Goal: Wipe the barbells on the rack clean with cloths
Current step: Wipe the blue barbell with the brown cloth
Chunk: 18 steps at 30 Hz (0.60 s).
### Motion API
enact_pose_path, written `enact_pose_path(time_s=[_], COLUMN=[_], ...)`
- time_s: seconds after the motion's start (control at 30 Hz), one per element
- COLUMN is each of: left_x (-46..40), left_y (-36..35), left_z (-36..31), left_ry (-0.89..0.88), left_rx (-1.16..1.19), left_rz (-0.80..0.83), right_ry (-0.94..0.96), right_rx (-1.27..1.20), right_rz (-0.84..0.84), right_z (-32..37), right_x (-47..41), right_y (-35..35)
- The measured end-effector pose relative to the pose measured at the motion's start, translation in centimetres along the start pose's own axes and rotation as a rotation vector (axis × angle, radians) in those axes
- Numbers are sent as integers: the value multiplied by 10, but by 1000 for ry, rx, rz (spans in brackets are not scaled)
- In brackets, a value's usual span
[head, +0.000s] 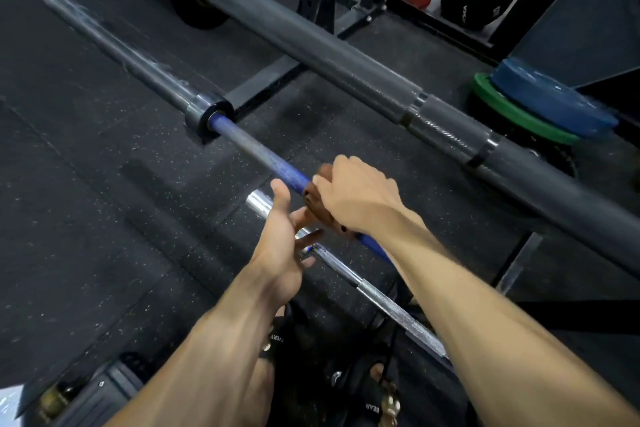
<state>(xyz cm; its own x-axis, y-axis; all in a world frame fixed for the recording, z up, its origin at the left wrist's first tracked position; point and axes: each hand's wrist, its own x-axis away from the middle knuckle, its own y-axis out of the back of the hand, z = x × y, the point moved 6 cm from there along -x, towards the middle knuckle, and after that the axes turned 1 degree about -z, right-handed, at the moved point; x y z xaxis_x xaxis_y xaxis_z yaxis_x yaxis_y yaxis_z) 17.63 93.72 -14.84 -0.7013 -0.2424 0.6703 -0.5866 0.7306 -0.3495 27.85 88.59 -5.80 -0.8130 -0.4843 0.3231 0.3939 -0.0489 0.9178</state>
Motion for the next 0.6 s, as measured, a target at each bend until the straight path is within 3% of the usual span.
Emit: enact_pose_path(time_s=[0.27, 0.43, 0.6], left_x=[-5, -5, -5], left_y=[9, 5, 4], left_z=[1, 4, 3], left_ry=[5, 8, 0], left_rx=[35, -16, 80], left_rz=[-35, -2, -42], right_ry=[-2, -6, 96], right_rx=[160, 230, 222], right_rz=[-86, -175, -344], right_z=[-53, -21, 42], right_x=[60, 35, -5], right_y=[-10, -13, -19])
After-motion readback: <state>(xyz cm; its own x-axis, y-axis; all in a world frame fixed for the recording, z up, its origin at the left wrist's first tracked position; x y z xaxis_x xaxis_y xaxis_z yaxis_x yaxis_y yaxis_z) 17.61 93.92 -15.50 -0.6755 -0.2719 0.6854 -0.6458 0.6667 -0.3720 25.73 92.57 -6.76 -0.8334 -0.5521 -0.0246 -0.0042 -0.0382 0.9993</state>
